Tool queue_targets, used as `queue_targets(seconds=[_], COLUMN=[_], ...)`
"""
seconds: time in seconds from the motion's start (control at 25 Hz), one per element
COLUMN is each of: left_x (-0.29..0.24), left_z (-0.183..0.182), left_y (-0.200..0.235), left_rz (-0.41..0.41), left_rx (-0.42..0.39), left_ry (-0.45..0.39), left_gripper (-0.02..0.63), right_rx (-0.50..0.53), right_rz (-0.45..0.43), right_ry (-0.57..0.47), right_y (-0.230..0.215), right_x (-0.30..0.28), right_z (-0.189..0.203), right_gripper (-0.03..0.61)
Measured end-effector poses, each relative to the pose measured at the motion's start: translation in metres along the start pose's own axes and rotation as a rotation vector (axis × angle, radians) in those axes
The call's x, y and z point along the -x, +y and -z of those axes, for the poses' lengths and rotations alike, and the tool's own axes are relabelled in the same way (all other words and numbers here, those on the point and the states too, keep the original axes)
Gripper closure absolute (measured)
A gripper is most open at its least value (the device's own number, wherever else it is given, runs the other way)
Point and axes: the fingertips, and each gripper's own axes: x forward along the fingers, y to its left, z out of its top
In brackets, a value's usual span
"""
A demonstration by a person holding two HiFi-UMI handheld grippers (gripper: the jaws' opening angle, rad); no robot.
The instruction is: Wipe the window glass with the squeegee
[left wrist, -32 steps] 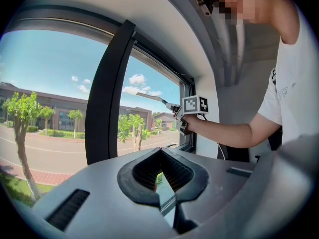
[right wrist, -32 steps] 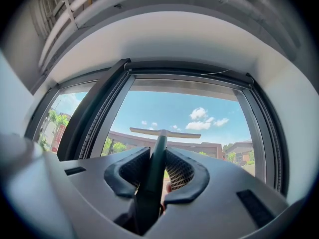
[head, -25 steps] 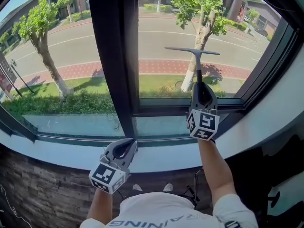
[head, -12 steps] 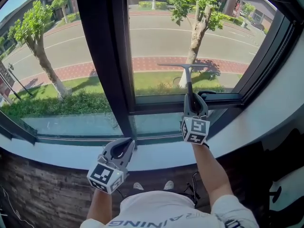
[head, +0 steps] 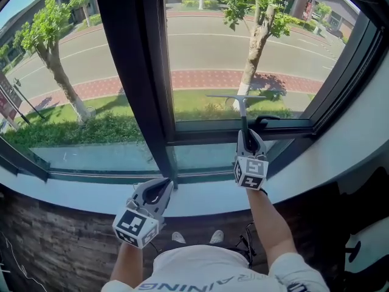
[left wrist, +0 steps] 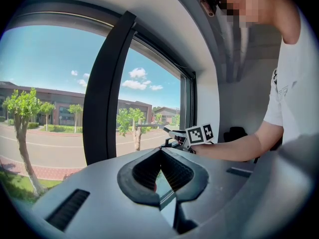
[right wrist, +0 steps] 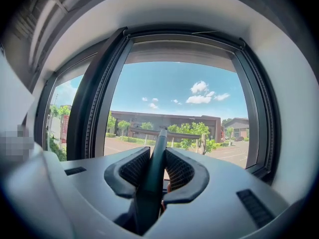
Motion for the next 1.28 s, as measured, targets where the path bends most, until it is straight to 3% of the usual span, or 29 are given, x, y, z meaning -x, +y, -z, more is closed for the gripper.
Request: queue_targets(seconds=[0.44,0.96,1.12,1.28], left_x=[-0.002,-0.013,-0.008,-0.012], left_z=[0.007,0.006,-0.007,-0.006], left_y=[0.004,-0.008,-0.01,-0.008], left_rz=[-0.037,-0.053,-0.101,-0.155], left_rx=[0.017,0.024,0.019,0.024], left_ry=[0.029,0.021,-0.08,-0.073], left_gripper=[0.597,0.597,0.597,0.597], right_rx=[-0.034,-0.023,-0.023,-0.037], right_rz=[-0.031,-0.047,-0.076,-0.128], right_ry=[0.082,0.121,0.089,-0.011], right_y=[-0.009,-0.004,-0.004,-0.001], right_x=[-0.001,-0.004,0.012,0.056], right_z=[0.06,0.076,0.064,0.025], right_gripper=[0.479,0.479,0.479,0.479])
